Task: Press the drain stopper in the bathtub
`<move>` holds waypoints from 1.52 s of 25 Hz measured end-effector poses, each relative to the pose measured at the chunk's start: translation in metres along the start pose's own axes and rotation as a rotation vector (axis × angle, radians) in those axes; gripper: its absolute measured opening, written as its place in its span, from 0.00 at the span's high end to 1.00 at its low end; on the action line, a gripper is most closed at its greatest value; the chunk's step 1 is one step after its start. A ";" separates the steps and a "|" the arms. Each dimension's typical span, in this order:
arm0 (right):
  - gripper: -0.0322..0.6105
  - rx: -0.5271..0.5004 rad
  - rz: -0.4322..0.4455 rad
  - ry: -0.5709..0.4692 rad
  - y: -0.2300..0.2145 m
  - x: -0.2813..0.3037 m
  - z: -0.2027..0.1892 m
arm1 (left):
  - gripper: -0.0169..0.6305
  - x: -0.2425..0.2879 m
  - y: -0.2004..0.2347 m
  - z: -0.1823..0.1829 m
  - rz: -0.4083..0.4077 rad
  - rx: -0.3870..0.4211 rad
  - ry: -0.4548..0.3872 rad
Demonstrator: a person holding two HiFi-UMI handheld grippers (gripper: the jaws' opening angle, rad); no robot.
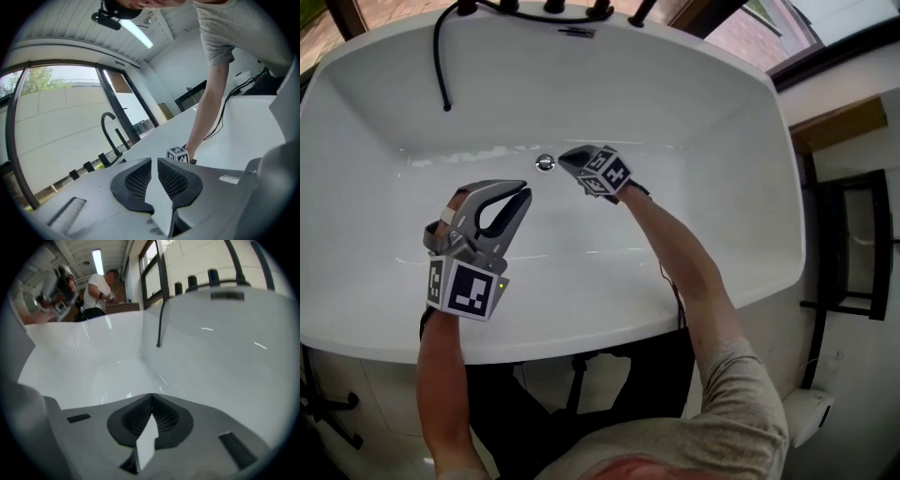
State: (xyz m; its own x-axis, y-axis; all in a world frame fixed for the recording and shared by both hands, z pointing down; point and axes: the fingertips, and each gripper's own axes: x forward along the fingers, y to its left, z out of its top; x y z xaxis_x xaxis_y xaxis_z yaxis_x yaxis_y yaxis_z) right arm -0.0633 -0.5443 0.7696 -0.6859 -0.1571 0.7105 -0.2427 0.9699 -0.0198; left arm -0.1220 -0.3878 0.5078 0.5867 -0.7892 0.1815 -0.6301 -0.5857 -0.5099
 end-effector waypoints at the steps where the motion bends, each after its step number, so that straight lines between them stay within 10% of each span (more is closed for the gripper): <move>1: 0.95 -0.010 0.021 -0.053 0.016 -0.027 0.024 | 0.90 -0.002 0.003 -0.001 0.001 -0.019 -0.011; 7: 0.95 -0.232 0.062 -0.270 0.124 -0.220 0.158 | 0.90 -0.029 0.009 0.038 0.049 -0.120 -0.077; 17: 0.95 -0.473 -0.040 -0.628 0.308 -0.498 0.278 | 0.90 -0.166 -0.014 0.345 0.019 -0.114 -0.488; 26: 0.95 -0.708 -0.080 -0.667 0.484 -0.607 0.270 | 0.90 -0.273 -0.116 0.479 -0.072 0.140 -0.583; 38: 0.95 -0.923 -0.186 -0.701 0.599 -0.667 0.259 | 0.90 -0.333 -0.172 0.548 -0.098 0.188 -0.709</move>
State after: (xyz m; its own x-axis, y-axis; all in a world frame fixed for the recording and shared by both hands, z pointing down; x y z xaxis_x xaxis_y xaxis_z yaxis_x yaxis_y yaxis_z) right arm 0.0716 0.0929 0.1013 -0.9900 -0.0993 0.1006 0.0132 0.6435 0.7653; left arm 0.0703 0.0768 0.0741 0.8635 -0.3889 -0.3211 -0.4978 -0.5552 -0.6662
